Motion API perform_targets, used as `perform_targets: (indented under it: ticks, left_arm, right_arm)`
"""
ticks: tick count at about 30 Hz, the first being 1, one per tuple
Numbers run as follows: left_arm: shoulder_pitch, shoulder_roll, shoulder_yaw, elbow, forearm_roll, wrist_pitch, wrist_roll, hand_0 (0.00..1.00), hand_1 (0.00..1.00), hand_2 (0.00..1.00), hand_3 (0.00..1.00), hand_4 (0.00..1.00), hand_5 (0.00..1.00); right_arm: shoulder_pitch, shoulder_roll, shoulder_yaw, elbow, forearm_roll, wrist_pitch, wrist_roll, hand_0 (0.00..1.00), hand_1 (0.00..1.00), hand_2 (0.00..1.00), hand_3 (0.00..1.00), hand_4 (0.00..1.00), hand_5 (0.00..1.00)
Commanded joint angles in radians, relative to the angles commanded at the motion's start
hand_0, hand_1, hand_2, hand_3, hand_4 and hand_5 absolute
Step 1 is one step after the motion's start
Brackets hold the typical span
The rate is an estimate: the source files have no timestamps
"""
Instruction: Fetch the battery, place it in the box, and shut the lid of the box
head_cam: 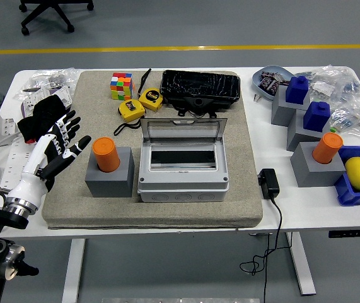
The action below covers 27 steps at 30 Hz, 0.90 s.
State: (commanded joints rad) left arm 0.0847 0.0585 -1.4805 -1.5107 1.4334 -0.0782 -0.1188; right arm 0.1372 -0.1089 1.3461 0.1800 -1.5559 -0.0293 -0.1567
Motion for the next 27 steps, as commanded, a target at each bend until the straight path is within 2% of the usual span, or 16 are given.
perform_targets:
  ticks: [4, 5, 6, 9, 10, 11, 18, 22, 27]
  left_arm:
    - [-0.009, -0.001, 0.017, 0.012, -0.010, 0.013, -0.005, 0.998, 0.998, 0.998, 0.998, 0.998, 0.517]
    - [-0.011, -0.001, 0.021, 0.014, -0.013, 0.015, -0.007, 0.998, 0.998, 0.947, 0.920, 0.998, 0.536]
    - [-0.012, -0.001, 0.026, 0.016, -0.016, 0.019, -0.007, 0.998, 0.998, 0.947, 0.920, 0.998, 0.536]
    - [-0.014, -0.001, 0.030, 0.021, -0.022, 0.022, -0.007, 0.998, 0.998, 0.947, 0.920, 0.998, 0.536]
    - [-0.015, -0.001, 0.031, 0.021, -0.021, 0.022, -0.007, 0.998, 0.998, 0.947, 0.920, 0.998, 0.536]
    - [-0.016, -0.001, 0.031, 0.020, -0.021, 0.022, -0.007, 0.995, 0.981, 0.926, 0.907, 0.998, 0.542]
    - [-0.018, 0.001, 0.038, 0.021, -0.012, 0.027, -0.008, 0.990, 0.979, 0.927, 0.912, 0.998, 0.537]
    - [-0.016, 0.001, 0.038, 0.028, 0.002, 0.030, -0.009, 0.990, 0.979, 0.927, 0.912, 0.998, 0.537]
    - [-0.011, -0.001, 0.040, 0.035, 0.015, 0.027, -0.008, 0.984, 0.973, 0.920, 0.904, 0.998, 0.518]
  right_arm:
    - [-0.004, 0.004, 0.065, 0.000, 0.028, -0.007, 0.053, 0.670, 0.547, 0.514, 0.419, 0.828, 0.490]
    - [-0.005, 0.006, 0.084, 0.000, 0.055, -0.027, 0.079, 0.802, 0.747, 0.762, 0.795, 0.998, 0.946]
    - [-0.006, 0.008, 0.095, 0.000, 0.093, -0.050, 0.106, 0.802, 0.747, 0.762, 0.795, 0.998, 0.946]
    - [-0.009, 0.011, 0.112, 0.000, 0.196, -0.072, 0.151, 0.802, 0.747, 0.762, 0.795, 0.998, 0.946]
    - [-0.009, 0.011, 0.118, 0.000, 0.226, -0.071, 0.157, 0.802, 0.747, 0.762, 0.795, 0.998, 0.946]
    - [-0.008, 0.010, 0.122, 0.000, 0.258, -0.068, 0.162, 0.872, 0.838, 0.825, 0.878, 0.998, 0.998]
    - [-0.011, 0.006, 0.109, 0.000, 0.449, -0.030, 0.170, 0.897, 0.861, 0.839, 0.883, 0.998, 0.998]
    - [-0.012, 0.006, 0.091, 0.000, 0.495, -0.018, 0.166, 0.897, 0.861, 0.839, 0.883, 0.998, 0.998]
    - [-0.011, 0.008, 0.086, 0.000, 0.487, -0.016, 0.160, 0.894, 0.860, 0.831, 0.868, 0.998, 0.998]
